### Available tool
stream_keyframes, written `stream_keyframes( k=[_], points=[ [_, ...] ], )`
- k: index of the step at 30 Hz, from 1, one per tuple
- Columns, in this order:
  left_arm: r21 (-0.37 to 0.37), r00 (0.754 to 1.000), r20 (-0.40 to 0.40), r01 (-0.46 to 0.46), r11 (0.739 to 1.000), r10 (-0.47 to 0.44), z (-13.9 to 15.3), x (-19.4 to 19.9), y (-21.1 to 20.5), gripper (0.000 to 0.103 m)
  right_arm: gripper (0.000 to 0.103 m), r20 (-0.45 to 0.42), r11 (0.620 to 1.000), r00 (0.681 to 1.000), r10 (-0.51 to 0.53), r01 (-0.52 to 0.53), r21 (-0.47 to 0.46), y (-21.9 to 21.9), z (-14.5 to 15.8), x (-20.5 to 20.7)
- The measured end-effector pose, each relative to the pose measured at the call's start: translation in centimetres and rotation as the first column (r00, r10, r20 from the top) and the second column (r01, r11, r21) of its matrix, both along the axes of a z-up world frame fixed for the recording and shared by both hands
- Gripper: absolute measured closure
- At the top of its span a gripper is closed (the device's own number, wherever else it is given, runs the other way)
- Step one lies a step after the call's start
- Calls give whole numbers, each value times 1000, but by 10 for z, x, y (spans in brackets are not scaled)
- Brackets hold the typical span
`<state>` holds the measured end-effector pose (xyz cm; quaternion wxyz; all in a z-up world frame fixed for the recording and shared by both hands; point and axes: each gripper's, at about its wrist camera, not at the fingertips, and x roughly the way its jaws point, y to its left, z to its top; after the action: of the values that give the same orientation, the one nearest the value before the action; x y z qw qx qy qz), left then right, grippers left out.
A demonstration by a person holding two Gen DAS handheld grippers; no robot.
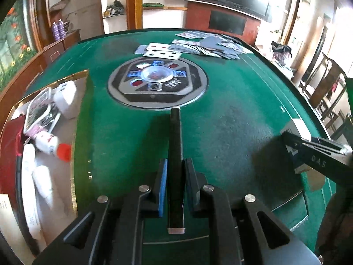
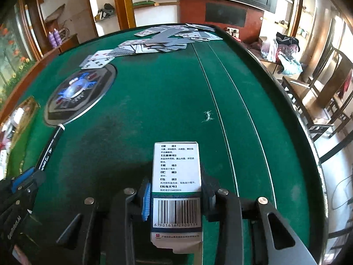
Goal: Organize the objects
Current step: 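Lift the marker with left tool while right tool grasps the white-and-blue medicine box, then carry the marker with left tool while right tool carries the box over the tray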
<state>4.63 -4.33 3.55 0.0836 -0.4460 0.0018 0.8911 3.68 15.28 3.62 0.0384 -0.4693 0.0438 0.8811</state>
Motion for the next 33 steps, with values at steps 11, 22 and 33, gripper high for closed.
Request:
stream_keyframes(
  k=[11,22,33],
  points=[
    [47,999,-47,-26,999,28,18,19,-17,89,66,-59,998,998,18,-21,-55,-10,21,18],
    [115,994,-99,-43,992,54,41,48,-35,89,66,-115,992,992,52,-64,-104,-19,44,40],
    [219,976,-185,-72,973,114,76,83,-78,89,66,-133,988,986,96,-110,-108,-40,55,50]
  ],
)
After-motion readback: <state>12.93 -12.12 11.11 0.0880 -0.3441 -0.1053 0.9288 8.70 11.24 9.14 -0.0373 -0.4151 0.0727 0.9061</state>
